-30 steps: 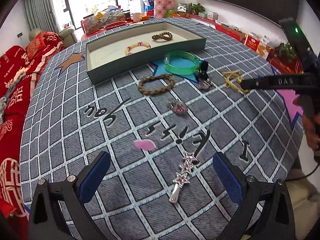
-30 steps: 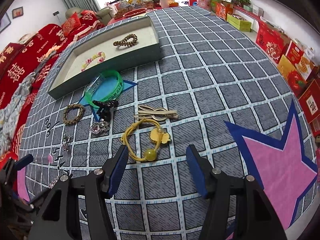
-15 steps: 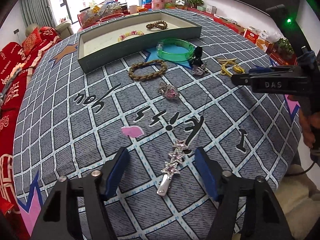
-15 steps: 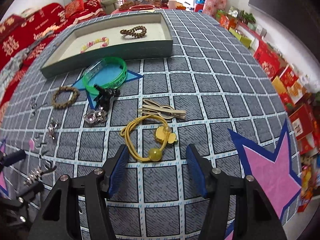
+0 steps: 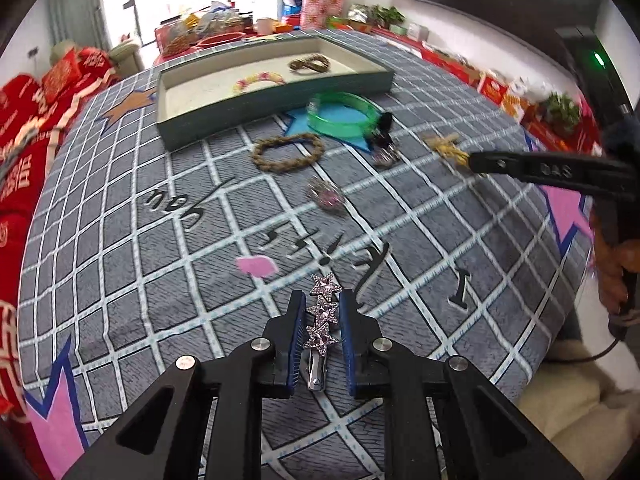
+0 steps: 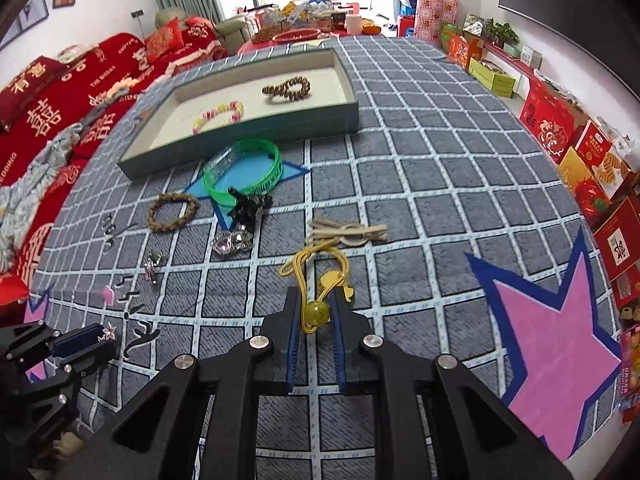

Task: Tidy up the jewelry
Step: 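Grasp the silver star hair clip with the left gripper while the right grasps the yellow cord hair tie, then carry the clip and hair tie into the tray and open both grippers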

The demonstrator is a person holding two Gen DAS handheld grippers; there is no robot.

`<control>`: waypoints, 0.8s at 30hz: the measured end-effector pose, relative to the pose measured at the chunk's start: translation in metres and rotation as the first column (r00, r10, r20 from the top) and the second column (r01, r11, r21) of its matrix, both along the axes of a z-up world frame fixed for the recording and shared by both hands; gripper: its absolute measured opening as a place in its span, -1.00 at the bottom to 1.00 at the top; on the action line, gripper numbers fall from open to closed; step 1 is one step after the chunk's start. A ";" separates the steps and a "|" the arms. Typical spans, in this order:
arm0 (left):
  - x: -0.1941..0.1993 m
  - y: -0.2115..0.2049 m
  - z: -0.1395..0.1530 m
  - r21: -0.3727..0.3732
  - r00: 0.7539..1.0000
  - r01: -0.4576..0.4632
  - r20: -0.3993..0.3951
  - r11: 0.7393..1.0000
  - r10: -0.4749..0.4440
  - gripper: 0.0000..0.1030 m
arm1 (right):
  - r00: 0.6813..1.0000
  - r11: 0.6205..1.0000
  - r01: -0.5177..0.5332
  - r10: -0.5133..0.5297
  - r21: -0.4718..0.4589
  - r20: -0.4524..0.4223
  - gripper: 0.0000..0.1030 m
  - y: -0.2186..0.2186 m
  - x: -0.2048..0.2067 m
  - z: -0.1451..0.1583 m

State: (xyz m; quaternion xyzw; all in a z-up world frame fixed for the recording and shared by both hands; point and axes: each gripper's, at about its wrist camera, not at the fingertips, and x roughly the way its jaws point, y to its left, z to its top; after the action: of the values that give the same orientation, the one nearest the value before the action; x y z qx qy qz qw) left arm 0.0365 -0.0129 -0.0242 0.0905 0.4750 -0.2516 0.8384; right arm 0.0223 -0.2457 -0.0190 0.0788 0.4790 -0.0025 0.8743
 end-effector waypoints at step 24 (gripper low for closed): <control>0.058 0.028 0.043 -0.114 0.984 -0.156 0.070 0.981 0.165 -0.41 | 0.990 0.991 -0.027 0.008 0.129 0.142 -0.72 -0.021 0.038 0.068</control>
State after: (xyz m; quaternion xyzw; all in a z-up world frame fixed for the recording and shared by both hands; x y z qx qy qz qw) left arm 0.0943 0.0149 0.0185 0.0165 0.4328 -0.2047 0.8778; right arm 0.0605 -0.2670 0.0488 0.1317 0.4155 0.0420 0.8990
